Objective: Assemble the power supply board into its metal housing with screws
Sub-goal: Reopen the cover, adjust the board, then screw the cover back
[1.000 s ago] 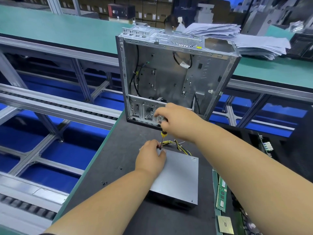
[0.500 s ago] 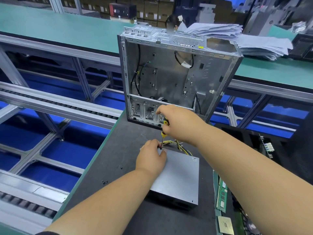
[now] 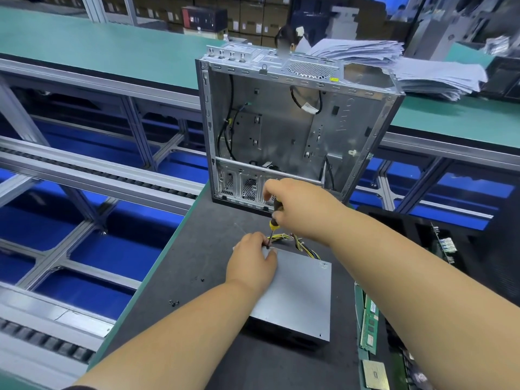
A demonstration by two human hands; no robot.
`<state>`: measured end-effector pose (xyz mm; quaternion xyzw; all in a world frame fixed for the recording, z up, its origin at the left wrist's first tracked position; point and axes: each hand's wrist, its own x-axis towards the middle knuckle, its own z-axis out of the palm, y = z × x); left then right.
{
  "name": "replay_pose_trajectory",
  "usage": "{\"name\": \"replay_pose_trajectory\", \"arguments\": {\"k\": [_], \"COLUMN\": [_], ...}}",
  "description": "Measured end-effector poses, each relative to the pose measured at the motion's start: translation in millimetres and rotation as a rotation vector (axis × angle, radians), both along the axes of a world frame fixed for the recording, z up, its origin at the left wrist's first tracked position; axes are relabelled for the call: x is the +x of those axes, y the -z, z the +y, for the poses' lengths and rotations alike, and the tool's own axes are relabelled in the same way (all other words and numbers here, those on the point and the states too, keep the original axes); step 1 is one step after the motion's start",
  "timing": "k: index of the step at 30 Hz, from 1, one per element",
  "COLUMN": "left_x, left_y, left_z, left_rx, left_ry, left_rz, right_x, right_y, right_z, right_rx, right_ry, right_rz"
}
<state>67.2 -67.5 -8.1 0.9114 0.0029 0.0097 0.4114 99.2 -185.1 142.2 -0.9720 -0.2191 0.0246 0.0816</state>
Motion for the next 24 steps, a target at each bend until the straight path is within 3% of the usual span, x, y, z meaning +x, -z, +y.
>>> {"name": "replay_pose_trajectory", "arguments": {"k": [8, 11, 15, 17, 22, 24], "left_x": [-0.8, -0.6, 0.1, 0.3, 0.1, 0.0], "left_y": [-0.4, -0.1, -0.1, 0.1, 0.7, 0.7], "left_z": [-0.3, 0.0, -0.1, 0.0, 0.0, 0.0], "left_rx": [-0.012, -0.012, -0.004, -0.002, -0.006, -0.011], "left_ry": [-0.012, -0.009, -0.004, -0.006, -0.009, -0.01], "left_rz": [0.007, 0.004, 0.0, 0.0, -0.003, -0.006], "right_x": [-2.2, -3.7, -4.1, -4.6, -4.8, -4.7], "right_y": [6.9, 9.6, 5.0, 5.1, 12.4, 14.2], "right_z": [5.8, 4.6, 2.3, 1.9, 1.3, 2.4], "right_rx": [-0.274, -0.141, 0.145, 0.177, -0.155, -0.16], "right_ry": [0.179, 0.167, 0.073, 0.061, 0.167, 0.178], "right_rz": [-0.206, -0.168, 0.097, 0.066, -0.143, -0.189]}}
